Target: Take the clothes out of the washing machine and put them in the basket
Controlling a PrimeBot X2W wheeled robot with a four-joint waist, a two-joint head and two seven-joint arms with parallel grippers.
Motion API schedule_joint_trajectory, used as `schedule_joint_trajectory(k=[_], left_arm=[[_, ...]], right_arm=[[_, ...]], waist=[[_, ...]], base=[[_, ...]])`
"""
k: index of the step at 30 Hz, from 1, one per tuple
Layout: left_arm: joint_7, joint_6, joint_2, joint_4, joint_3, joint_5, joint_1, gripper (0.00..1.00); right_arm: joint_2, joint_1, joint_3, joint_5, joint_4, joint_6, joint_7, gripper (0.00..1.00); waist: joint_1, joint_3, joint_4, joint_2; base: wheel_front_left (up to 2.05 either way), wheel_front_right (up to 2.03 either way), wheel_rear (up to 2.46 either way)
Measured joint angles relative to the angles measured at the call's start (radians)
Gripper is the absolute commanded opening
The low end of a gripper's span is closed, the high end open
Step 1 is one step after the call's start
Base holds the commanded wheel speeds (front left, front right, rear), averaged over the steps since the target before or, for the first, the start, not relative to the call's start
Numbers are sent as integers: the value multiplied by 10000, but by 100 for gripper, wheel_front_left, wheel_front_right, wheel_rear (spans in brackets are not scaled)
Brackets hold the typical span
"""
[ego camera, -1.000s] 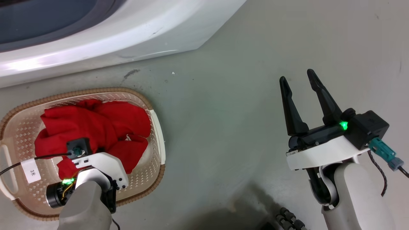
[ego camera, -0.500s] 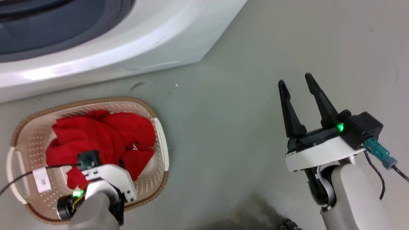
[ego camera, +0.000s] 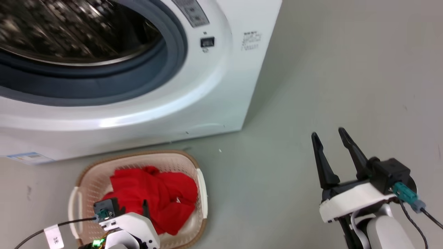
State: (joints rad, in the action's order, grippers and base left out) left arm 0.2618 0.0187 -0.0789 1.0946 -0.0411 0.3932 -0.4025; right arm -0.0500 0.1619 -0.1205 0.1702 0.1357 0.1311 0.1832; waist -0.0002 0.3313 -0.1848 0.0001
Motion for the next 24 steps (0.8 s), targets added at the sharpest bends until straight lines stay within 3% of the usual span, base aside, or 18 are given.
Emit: schedule_joint_trajectory(k=[11,24], left_arm=[[12,-63,165,-3538,314,-888,1255,100],[12,0,63,-7062,-161,-2359,2171,100]], right_arm=[[-4,-1255,585,-309,-706,0,-652,100],[-2,-2214,903,-416,-1183,0,-1064,100]], waist=[[-1,-1896,948,0],[0,-3260,1568,0]], base=[[0,0,0],[0,0,0]])
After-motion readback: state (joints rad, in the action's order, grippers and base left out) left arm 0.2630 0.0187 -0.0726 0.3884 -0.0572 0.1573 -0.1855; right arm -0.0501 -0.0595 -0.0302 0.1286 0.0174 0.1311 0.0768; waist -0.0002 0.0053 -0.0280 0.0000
